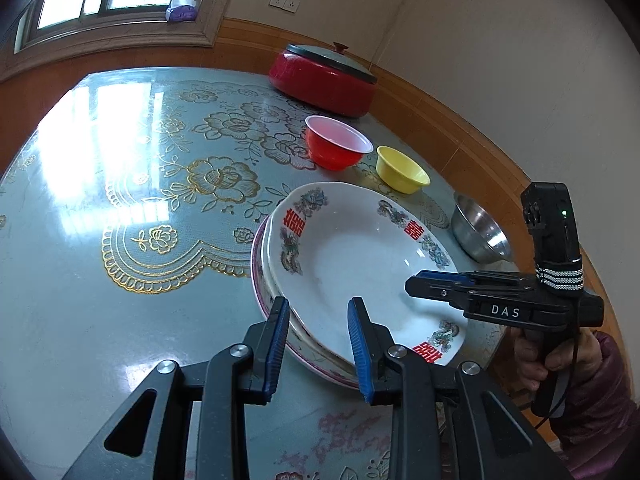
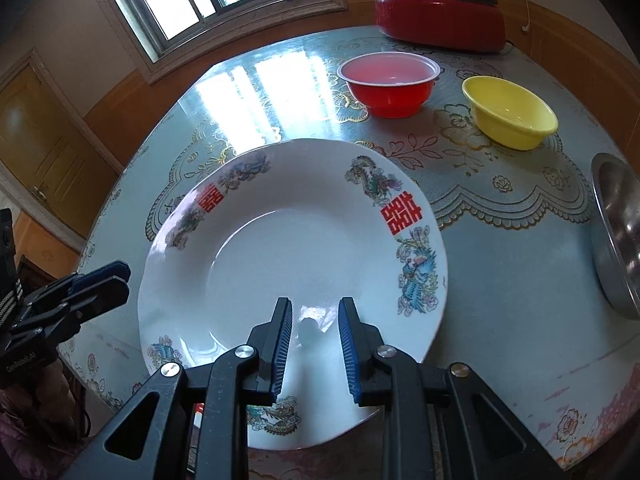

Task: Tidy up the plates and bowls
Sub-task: 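Open the left gripper and release the plate on the stack, then withdraw both grippers from the plates and move toward the steel bowl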

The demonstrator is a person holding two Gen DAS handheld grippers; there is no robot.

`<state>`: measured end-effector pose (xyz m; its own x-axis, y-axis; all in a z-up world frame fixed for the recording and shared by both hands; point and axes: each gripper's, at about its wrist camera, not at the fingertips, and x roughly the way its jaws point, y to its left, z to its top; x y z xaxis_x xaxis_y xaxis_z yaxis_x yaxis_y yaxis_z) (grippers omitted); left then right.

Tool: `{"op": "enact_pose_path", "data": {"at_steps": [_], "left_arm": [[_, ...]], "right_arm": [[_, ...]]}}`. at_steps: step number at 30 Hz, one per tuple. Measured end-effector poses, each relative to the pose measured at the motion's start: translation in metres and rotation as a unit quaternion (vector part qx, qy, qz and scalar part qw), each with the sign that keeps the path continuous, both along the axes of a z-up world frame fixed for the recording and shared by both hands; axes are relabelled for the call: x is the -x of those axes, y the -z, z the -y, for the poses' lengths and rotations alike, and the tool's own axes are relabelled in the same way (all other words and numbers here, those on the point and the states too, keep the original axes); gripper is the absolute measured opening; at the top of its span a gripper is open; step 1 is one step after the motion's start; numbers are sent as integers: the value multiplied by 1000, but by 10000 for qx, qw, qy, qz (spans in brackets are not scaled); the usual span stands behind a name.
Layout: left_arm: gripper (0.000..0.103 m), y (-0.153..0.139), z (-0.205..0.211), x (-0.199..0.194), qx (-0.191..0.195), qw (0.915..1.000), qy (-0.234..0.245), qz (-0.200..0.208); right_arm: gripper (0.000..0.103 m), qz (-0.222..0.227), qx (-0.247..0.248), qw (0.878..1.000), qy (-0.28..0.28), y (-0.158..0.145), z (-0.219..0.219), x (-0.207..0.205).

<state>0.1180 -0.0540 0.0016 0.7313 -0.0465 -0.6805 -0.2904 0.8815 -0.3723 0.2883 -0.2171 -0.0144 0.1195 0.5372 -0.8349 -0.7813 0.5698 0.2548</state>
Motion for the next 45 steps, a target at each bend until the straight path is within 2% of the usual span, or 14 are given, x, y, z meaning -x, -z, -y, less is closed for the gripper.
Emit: {"op": "enact_pose_path", "data": {"at_steps": [4,6,8,11,16,17,24,32,41,45], "left_arm": [[30,6,-4,-1,-25,9997,-157,-178],[30,9,-7,-2,-66,9993,-261,-267],[34,11,-9,-2,-116,9987,-360,-350],[42,14,-14,-3,-199,9971,-543,-485],[45,15,-19,-3,-273,9952,-711,-622],[46,16,-20,-3,-292,9947,-739,-654],[53,16,-21,-1,-484,9929,-783,-748],[55,21,-24,0,-459,9930,-742,-794],[55,18,-25,0,-593,9927,-718,-760],[65,15,-24,1,-655,9931,-670,-711]], "right_arm": [[23,156,-249,9995,113,-13,8,1],[24,199,-569,9969,510,-24,20,-10],[30,162,-817,9914,1011,-31,33,-25],[36,-108,-772,9857,1494,-24,40,-42],[37,-737,-806,9773,1818,1,36,-53],[40,-770,-797,9767,1839,4,35,-52],[40,-300,-588,9820,1771,2,26,-41],[40,47,-326,9850,1697,-1,24,-30],[40,81,-222,9836,1786,-3,24,-24],[40,67,-212,9819,1878,-5,27,-21]]}}
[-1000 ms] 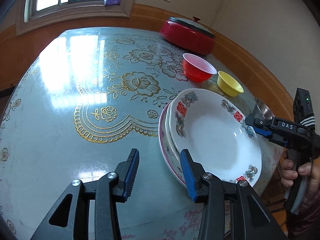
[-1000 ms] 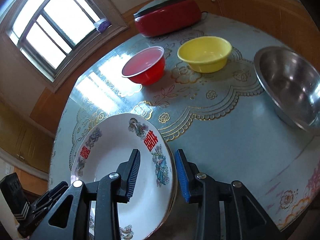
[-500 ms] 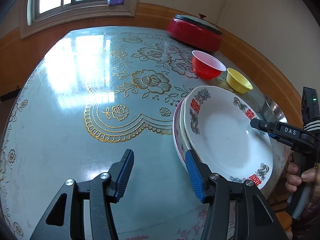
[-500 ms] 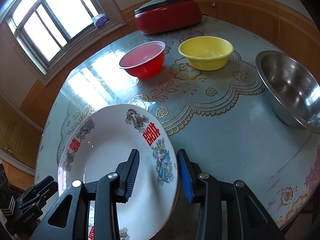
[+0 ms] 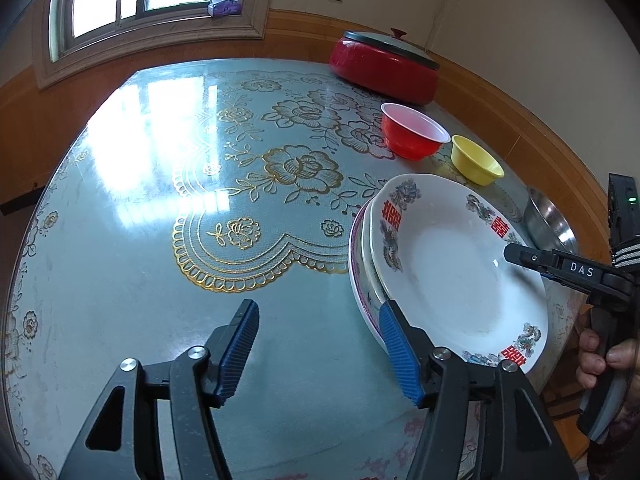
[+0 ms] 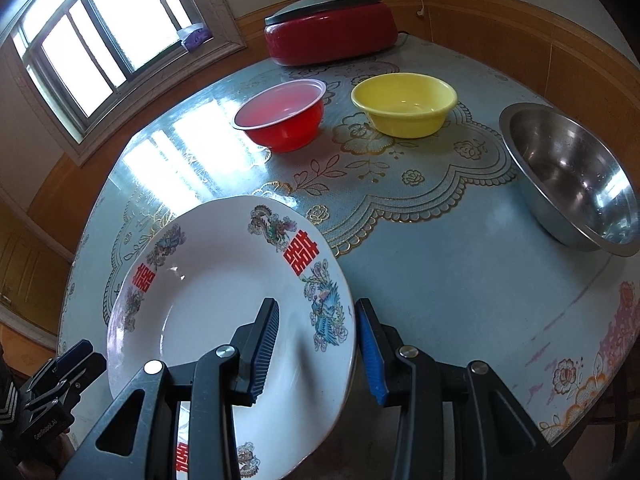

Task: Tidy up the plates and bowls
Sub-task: 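Withdraw both grippers from the plates and move toward the steel bowl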

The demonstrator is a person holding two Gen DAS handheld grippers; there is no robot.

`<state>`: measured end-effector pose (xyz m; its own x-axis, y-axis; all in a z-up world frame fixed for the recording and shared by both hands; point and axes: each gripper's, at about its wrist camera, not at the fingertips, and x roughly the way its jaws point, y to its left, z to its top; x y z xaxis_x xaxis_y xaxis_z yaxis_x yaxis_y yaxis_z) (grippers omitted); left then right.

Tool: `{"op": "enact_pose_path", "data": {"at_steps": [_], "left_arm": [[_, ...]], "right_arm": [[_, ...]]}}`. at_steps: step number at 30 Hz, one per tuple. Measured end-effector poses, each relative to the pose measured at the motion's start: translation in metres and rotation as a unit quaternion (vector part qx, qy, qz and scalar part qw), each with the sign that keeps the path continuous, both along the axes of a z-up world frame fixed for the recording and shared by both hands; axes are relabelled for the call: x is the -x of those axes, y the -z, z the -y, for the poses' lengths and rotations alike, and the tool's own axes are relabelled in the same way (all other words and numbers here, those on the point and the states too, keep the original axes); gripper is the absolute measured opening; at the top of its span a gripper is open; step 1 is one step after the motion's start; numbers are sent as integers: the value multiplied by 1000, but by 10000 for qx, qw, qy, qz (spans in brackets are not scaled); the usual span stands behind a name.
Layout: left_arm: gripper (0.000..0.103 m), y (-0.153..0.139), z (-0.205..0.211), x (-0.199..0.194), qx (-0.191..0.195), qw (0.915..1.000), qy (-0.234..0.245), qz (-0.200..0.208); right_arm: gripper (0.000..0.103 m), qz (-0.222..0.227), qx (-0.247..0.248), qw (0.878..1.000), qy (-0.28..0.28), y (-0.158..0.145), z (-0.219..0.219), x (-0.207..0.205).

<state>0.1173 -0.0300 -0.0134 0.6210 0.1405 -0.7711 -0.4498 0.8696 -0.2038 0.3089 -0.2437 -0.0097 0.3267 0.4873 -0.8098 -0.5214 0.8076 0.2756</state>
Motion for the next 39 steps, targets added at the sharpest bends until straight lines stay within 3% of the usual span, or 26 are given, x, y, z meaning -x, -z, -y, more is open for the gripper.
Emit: {"op": "enact_pose_path", "data": {"at_steps": [5,9,14,23,29,33,39], "left_arm": [[72,-11,5,0,-323,9994,71,99],[88,-23,10,-2,-577,9980,81,256],[98,-35,22,-8,-770,9955,302,452],[103,-61,59,-19,-1540,9830,514,859],[103,-62,86,-43,-1841,9779,723,685],[103,-59,102,-60,-1524,9820,889,678],[103,-59,127,-90,-962,9848,1188,825]], "right_arm": [[43,363,15,9992,144,-16,4,9],[46,572,149,9980,202,-24,8,15],[47,790,194,9962,327,-31,20,22],[47,1159,276,9875,1035,-38,56,20],[47,1049,41,9900,946,-31,65,9],[47,1086,-46,9916,701,-33,73,3],[52,1138,30,9906,762,-38,105,-19]]}}
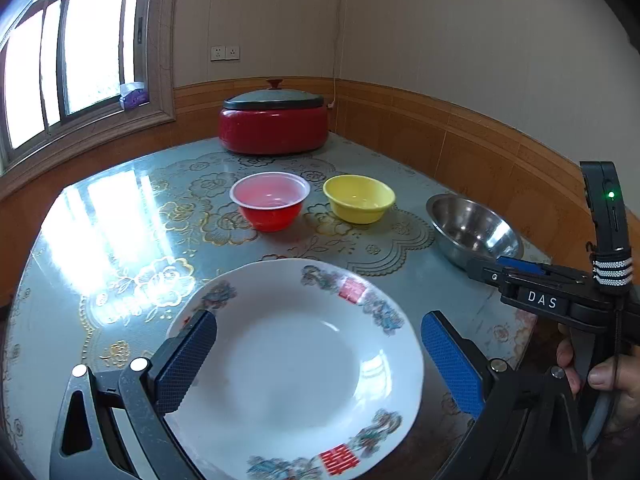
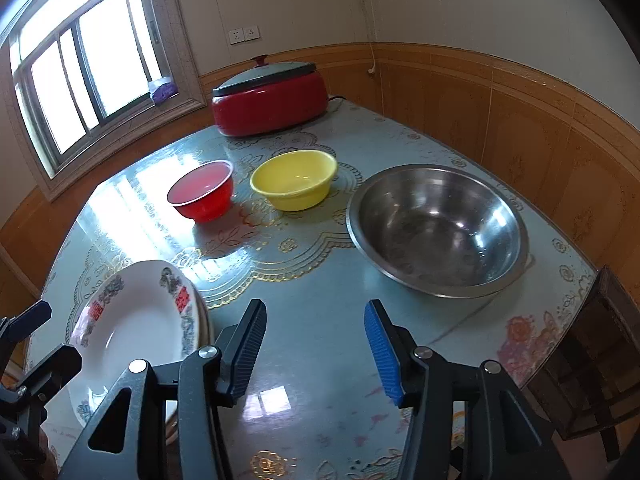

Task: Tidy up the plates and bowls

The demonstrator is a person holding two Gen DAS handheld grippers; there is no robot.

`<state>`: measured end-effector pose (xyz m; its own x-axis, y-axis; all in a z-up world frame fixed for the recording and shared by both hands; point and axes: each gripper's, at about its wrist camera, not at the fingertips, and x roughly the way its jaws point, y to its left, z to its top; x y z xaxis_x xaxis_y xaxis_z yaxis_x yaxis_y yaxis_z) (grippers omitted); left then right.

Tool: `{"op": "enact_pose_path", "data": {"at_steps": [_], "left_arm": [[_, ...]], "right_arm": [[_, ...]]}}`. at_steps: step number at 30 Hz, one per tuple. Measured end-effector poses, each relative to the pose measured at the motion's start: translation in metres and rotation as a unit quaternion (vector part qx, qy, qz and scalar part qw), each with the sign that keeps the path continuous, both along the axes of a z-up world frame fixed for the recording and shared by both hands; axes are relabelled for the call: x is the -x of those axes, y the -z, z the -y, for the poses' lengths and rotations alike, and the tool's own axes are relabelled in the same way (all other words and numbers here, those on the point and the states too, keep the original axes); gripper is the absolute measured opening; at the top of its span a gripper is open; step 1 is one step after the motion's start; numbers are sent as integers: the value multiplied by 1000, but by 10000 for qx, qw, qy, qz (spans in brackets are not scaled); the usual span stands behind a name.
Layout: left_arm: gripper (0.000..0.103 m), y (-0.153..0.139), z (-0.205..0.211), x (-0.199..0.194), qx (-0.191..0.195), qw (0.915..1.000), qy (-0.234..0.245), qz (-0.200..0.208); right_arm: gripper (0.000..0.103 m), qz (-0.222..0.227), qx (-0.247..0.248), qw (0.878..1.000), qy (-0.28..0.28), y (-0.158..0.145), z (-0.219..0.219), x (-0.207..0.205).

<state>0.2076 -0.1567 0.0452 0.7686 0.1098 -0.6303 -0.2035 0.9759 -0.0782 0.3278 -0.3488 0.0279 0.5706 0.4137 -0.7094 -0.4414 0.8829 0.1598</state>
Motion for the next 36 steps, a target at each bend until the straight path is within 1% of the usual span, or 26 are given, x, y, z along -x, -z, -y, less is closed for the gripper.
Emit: {"op": "enact_pose_path", "data": {"at_steps": [2,4,6,9,10,11,13,16,20,21,22,23,24,27,29,31,34,35,36], "left_arm": [[103,2,9,-14,131,9998,118,-88],[103,5,19,-31,322,9987,280,-291],[103,7,29,-45,458,9975,413,-359],[103,6,47,-65,432,9970,509,-392],[103,7,53,-71,420,9968,545,-414],[103,7,58,-77,424,9965,567,-440],[103,11,66,-90,458,9959,570,-533],[103,17,74,-107,566,9949,578,-597],[103,20,89,-128,541,9950,615,-574],[101,21,91,-134,569,9948,608,-593],[100,24,92,-140,617,9945,594,-605],[96,26,92,-145,681,9939,567,-655],[96,30,91,-151,741,9933,502,-733],[96,37,87,-166,979,9911,342,-837],[96,38,85,-172,995,9916,220,-797],[96,39,87,-180,1031,9916,218,-752],[96,43,88,-194,1225,9887,247,-823],[93,44,88,-198,1249,9882,266,-842],[80,47,91,-203,1241,9879,324,-869]], "right_arm": [[52,10,-68,9999,102,-3,18,-8],[52,18,-137,9996,251,-5,38,-18],[52,13,-209,9989,425,-8,58,-29],[53,-13,-325,9972,669,-10,85,-45],[55,-23,-343,9966,748,-9,93,-50],[60,-40,-380,9959,821,-9,101,-56],[63,-113,-492,9946,909,-7,114,-67],[63,-129,-454,9950,879,-5,124,-81],[63,-391,-857,9917,875,-1,145,-112],[63,-461,-912,9907,901,1,149,-120],[63,-522,-967,9896,926,3,151,-129],[63,-592,-1031,9887,907,6,153,-137],[63,-670,-1070,9883,857,8,153,-146],[63,-841,-1101,9880,686,14,149,-167],[63,-977,-1093,9880,485,17,143,-179],[63,-1102,-1103,9874,285,22,138,-189],[63,-1318,-1129,9848,81,33,131,-204],[63,-1366,-1141,9840,53,36,128,-207],[63,-1360,-1160,9839,7,38,127,-210]]}}
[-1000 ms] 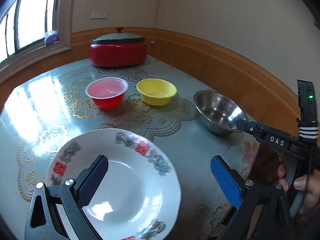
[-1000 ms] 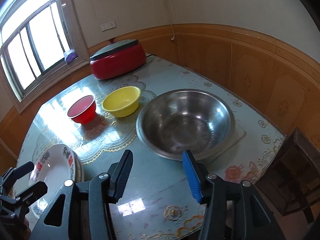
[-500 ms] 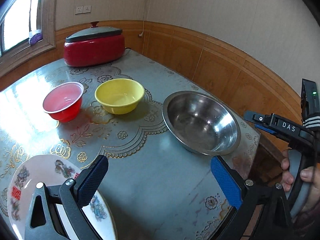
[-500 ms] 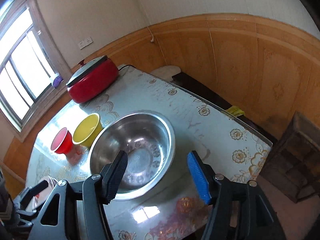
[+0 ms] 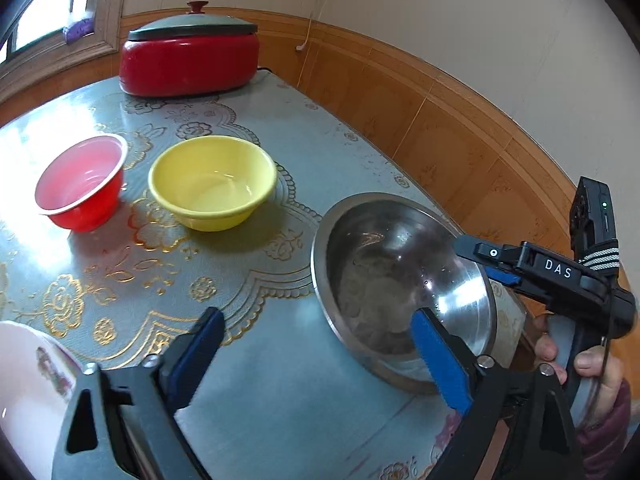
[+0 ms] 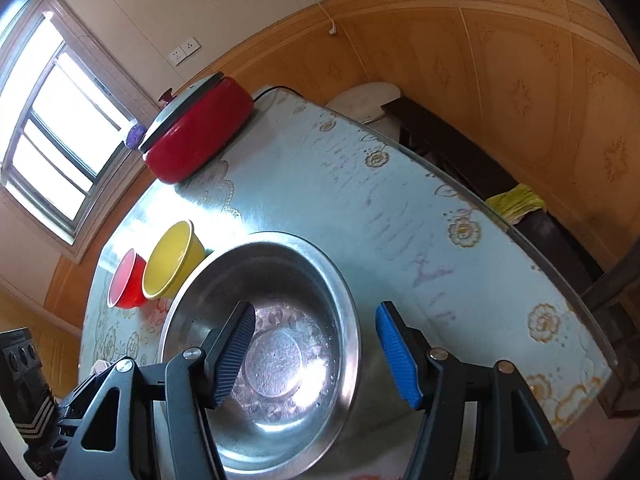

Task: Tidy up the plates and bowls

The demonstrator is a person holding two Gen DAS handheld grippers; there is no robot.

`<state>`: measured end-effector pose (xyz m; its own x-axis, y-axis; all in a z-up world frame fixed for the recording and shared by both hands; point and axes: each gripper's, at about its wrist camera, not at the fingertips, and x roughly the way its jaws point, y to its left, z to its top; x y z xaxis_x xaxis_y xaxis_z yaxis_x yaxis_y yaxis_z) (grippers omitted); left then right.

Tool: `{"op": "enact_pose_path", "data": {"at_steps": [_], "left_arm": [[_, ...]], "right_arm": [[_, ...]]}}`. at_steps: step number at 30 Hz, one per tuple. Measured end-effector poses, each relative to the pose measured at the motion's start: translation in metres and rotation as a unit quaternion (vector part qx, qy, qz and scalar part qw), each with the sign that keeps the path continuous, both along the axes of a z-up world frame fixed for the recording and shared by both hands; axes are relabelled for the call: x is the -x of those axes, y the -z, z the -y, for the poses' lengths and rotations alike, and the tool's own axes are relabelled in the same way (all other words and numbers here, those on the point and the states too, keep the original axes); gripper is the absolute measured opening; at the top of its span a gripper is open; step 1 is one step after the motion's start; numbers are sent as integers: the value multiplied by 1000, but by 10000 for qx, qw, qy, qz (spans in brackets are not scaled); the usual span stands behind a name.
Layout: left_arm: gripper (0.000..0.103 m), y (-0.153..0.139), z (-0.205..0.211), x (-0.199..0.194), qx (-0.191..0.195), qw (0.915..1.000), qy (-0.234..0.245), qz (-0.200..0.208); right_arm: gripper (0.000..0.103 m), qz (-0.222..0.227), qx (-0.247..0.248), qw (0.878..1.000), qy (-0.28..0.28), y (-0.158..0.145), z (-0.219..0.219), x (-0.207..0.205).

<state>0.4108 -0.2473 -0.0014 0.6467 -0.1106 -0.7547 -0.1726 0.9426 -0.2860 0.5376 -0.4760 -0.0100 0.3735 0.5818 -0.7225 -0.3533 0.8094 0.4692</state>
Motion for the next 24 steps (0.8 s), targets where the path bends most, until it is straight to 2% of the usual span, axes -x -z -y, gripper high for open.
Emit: {"op": "enact_pose_path", "data": {"at_steps": [1,2,3,5,7,8,11,16,18,21,24], "left_arm": [[71,3,3,-5,-42,9999,49,-86],[54,7,5,-11,-72,9997,71,-215],[47,10,7,-15,-79,9995,108,-297],[46,17,13,-19,-137,9991,178,-363],[37,21,17,-19,-84,9988,263,-394],[29,20,19,-17,-87,9989,283,-354],[28,13,24,-7,-415,9985,266,-250],[29,4,8,17,-219,9994,172,-190],[33,-1,5,28,-251,9994,143,-201],[34,-5,2,44,-287,9994,131,-162],[34,-6,5,58,-501,9986,67,-174]], "right_arm": [[55,38,4,10000,-33,2,-1,-2],[45,44,69,10000,-38,4,-3,-5],[40,21,153,9999,-54,7,-5,-7],[24,-59,322,9994,-127,15,-10,-10],[17,-64,472,9986,-214,22,-15,-7],[14,-36,504,9984,-254,23,-17,-5],[13,25,521,9978,-405,25,-22,0],[13,77,330,9959,-840,18,-35,11],[13,126,305,9939,-1053,13,-43,17],[15,143,207,9902,-1377,9,-58,26],[14,172,311,9869,-1576,13,-72,32]]}}
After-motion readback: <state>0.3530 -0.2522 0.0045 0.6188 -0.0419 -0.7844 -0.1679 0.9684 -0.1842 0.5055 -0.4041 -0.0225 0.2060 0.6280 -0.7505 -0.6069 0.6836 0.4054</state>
